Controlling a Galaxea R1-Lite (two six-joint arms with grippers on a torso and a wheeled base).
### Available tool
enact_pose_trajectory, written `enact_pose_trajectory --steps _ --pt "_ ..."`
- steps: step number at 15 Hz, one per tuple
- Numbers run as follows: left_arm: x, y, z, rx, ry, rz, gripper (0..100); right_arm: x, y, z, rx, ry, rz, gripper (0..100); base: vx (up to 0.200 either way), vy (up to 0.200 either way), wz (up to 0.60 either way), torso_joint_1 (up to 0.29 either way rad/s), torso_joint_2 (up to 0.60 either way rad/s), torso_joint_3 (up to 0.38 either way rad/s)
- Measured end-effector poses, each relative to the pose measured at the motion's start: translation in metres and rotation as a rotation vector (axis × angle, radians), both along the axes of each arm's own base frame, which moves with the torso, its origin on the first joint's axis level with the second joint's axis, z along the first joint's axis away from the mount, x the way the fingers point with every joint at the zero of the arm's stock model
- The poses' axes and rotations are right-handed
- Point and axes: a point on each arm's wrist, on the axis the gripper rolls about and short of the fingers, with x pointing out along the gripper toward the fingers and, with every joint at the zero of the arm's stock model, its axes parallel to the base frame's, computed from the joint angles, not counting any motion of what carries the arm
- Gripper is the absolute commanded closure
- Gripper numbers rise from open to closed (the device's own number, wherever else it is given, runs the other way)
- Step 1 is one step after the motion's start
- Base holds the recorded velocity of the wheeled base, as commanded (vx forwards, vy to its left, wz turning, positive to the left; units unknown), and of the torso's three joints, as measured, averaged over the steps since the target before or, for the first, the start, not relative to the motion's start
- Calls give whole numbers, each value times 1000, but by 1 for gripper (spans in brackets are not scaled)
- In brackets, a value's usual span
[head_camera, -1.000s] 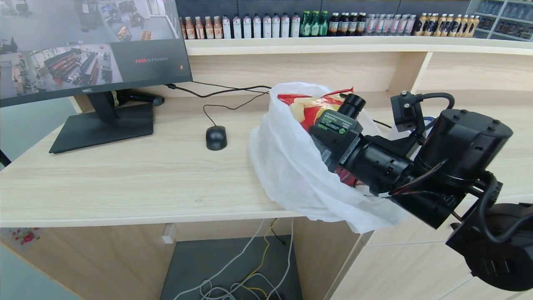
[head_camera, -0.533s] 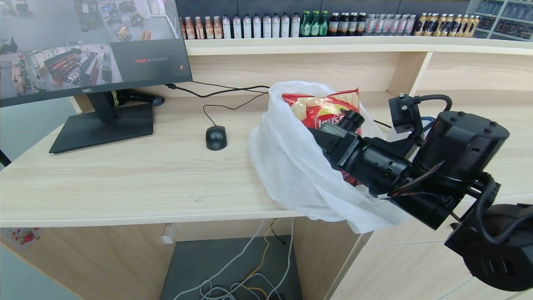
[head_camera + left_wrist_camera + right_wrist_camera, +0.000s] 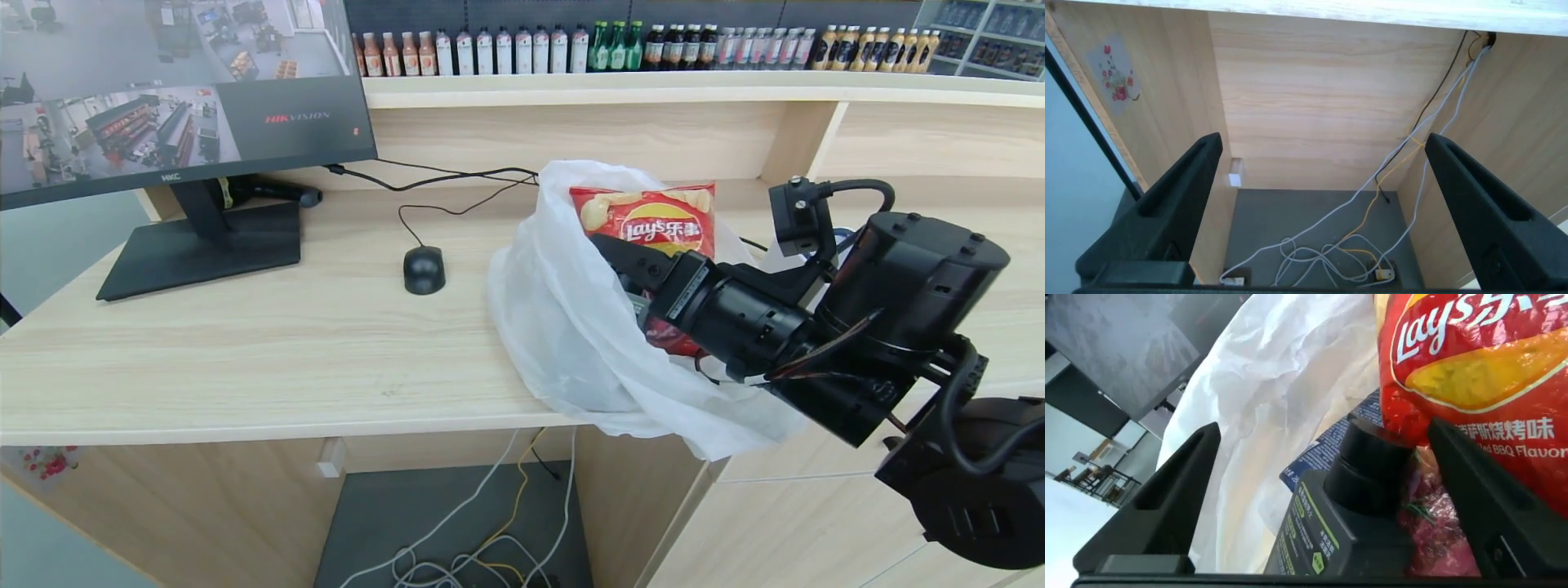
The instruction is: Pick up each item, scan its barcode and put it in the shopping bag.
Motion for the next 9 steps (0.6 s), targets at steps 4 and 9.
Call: enact_pose_trajectory --steps 4,9 --pt "0 0 0 0 0 1 0 -3 -2 3 7 -6 1 0 0 0 0 0 0 0" --pt "0 0 0 0 0 0 0 -13 -8 14 4 -50 -5 0 0 0 0 0 0 0"
